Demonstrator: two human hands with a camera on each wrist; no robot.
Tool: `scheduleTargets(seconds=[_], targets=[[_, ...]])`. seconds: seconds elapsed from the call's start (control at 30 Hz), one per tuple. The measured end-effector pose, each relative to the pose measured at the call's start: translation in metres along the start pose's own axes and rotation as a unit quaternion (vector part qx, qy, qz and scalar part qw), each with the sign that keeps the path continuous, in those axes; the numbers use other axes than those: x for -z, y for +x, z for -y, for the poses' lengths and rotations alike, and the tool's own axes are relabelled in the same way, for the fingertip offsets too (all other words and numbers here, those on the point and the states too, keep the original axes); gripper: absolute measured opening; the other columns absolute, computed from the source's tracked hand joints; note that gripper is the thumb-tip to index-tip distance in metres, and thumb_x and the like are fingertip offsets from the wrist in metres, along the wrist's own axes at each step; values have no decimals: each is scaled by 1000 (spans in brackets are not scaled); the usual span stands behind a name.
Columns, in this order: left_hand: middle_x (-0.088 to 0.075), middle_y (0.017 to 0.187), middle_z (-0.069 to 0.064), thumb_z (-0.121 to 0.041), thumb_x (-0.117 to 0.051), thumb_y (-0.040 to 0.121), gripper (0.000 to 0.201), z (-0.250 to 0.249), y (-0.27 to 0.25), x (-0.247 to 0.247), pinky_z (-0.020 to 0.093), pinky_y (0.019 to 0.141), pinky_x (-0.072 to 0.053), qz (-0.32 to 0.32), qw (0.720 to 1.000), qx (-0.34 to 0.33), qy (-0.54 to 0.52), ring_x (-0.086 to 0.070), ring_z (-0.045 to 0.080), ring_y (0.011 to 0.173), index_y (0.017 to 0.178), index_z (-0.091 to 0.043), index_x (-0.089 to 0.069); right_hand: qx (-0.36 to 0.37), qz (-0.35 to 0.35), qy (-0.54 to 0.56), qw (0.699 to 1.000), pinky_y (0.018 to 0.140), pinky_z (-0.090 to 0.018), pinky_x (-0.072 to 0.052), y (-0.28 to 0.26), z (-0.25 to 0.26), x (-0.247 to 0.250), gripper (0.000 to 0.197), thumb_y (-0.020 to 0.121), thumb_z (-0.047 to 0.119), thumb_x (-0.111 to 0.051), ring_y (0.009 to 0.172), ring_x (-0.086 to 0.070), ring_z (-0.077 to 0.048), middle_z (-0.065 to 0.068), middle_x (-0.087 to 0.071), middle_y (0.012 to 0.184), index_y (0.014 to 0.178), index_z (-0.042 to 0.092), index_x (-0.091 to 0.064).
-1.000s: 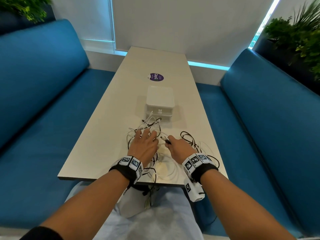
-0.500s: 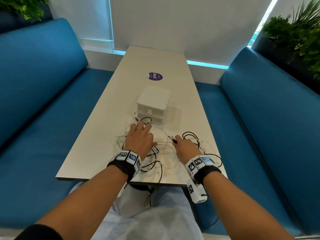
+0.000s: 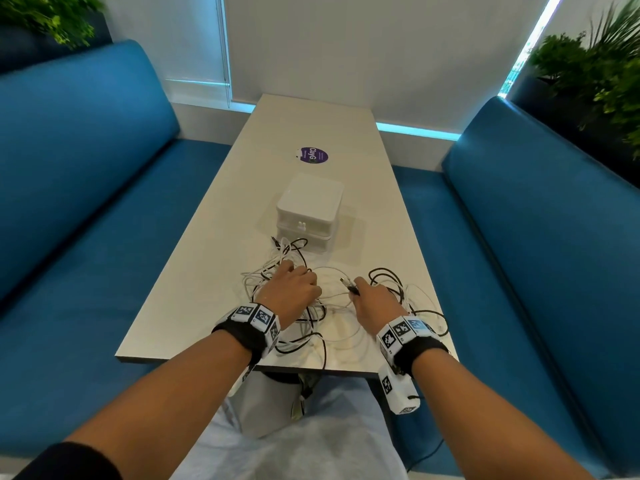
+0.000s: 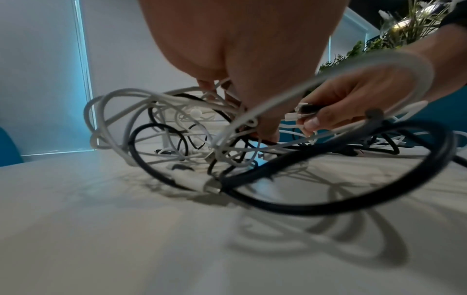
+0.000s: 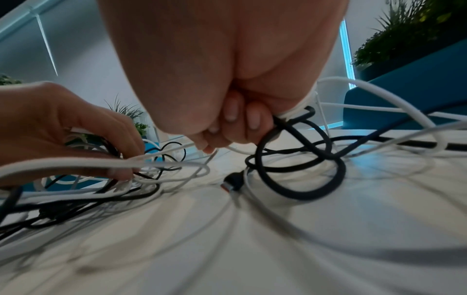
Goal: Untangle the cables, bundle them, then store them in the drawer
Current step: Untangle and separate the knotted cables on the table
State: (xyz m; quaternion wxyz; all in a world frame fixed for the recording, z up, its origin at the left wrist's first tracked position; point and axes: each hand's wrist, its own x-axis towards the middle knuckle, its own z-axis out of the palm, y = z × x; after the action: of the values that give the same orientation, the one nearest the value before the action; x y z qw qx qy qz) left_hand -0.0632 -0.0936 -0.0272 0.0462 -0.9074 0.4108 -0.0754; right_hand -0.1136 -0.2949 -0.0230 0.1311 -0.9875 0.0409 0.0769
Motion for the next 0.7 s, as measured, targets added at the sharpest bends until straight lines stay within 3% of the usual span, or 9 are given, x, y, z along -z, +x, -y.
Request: scheduleTargets(seconds=[0.13,0.23,0.3,0.43,0.5,0.6,0.7], targets=[[-63,105,-4,-18,-55,98,14,2,3,-2,39,104,-28,1,996,-50,-80,-55,19,102,100,-21,-69,1,-1,-2,1000,63,-33,-40,-1,-1,1,22,103,30,-40,75,-53,-27,-10,-57,88,116,13,-45],[-64,87,3,-12,-59,96,13,1,3,-3,41,87,-45,-11,985,-84,-151,-60,25,84,86,-12,-67,6,5,2,1000,65,-35,-47,-2,-2,1,22,102,30,-42,77,-56,-29,-14,-62,93,114,13,-45],[-63,85,5,-9,-59,95,13,0,1,-2,44,77,-49,-3,978,-88,-190,-59,26,81,84,-9,-66,13,13,4,1000,69,-38,-51,-4,-2,3,22,102,30,-42,81,-61,-31,-15,-64,94,114,12,-45],[-60,112,4,-1,-56,91,16,2,-2,3,40,83,-48,22,971,-60,-229,-58,26,98,97,-11,-67,17,25,9,999,72,-40,-54,-5,-2,3,23,102,32,-42,83,-62,-32,-15,-64,94,114,12,-46],[-50,130,4,-2,-62,84,23,3,-5,1,40,94,-45,-12,982,-39,-183,-51,29,113,102,-15,-67,18,27,10,999,72,-41,-54,-4,0,3,24,102,33,-41,83,-62,-32,-15,-64,94,114,13,-46],[-30,150,5,-24,-74,75,55,5,-7,4,47,116,-24,-56,988,68,-124,-26,33,138,125,-26,-53,21,28,6,999,72,-41,-53,-3,1,1,23,103,32,-40,82,-61,-32,-16,-63,94,114,12,-45],[-13,159,12,-55,-73,66,110,15,-1,4,54,119,-11,18,973,192,-125,-11,37,147,153,-24,-15,19,33,0,999,71,-40,-53,-4,-1,-1,24,103,32,-39,78,-58,-30,-13,-59,89,114,12,-44]])
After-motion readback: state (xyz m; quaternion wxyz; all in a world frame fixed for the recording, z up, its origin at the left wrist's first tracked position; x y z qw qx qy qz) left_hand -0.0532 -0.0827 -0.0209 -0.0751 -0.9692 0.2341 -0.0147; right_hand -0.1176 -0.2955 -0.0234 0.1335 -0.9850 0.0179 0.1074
